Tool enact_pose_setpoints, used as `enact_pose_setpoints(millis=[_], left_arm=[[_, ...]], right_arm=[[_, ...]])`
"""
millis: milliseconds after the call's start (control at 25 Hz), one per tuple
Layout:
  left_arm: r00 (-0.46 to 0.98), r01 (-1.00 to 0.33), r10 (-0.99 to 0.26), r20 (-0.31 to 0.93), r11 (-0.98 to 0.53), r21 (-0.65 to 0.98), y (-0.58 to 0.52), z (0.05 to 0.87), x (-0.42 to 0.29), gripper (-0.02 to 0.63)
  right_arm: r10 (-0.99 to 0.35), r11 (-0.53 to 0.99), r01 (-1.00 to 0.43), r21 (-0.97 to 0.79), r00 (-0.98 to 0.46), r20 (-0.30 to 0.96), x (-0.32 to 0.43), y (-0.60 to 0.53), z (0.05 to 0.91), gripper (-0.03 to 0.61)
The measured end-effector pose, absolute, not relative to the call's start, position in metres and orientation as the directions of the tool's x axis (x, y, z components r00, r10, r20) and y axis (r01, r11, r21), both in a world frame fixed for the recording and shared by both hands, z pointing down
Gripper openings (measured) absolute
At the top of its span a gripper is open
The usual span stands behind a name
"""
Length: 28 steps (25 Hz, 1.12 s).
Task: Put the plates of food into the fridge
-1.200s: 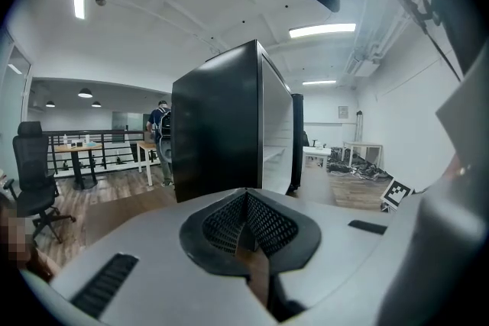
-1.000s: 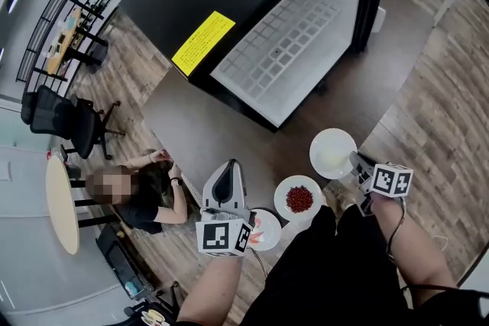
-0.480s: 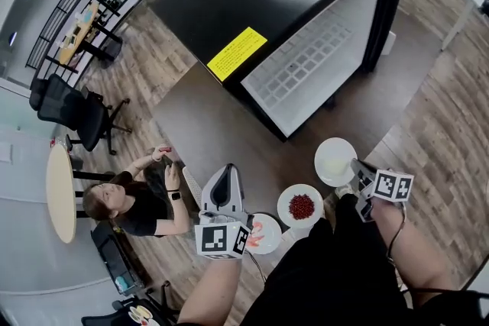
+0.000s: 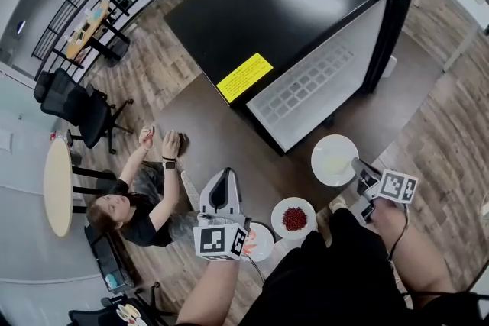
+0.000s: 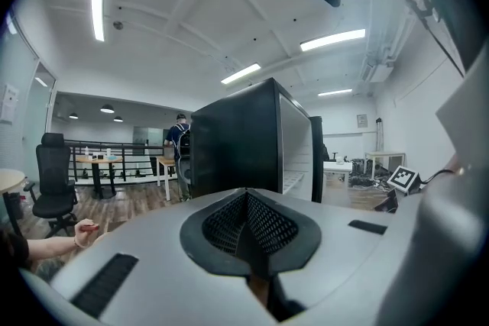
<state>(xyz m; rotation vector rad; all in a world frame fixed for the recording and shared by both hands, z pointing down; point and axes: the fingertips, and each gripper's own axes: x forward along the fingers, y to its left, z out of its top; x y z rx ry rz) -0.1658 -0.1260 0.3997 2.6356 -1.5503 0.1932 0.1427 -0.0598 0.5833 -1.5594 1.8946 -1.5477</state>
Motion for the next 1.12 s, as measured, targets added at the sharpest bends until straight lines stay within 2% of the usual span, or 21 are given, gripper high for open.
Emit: enact_pose_setpoints(millis=[280,1120], left_arm=[[0.441,-0.897,-0.89,0.116,-0.443,0.012,-0.136,0.383,-0.16,0.005],[0.298,-0.954,-0.954,0.028,-0.298,-0.021,-0.149,0.33,-0.165,0.003]], right_arm=[[-0.817,-0.069,-0.585,-0.808,-0.431,0.382,0.155,-0.091,0.54,0.018],[-0.811,0.129,-0.506,-0.853,-0.549,0.203,0.152,-0.181,0.44,0.018]])
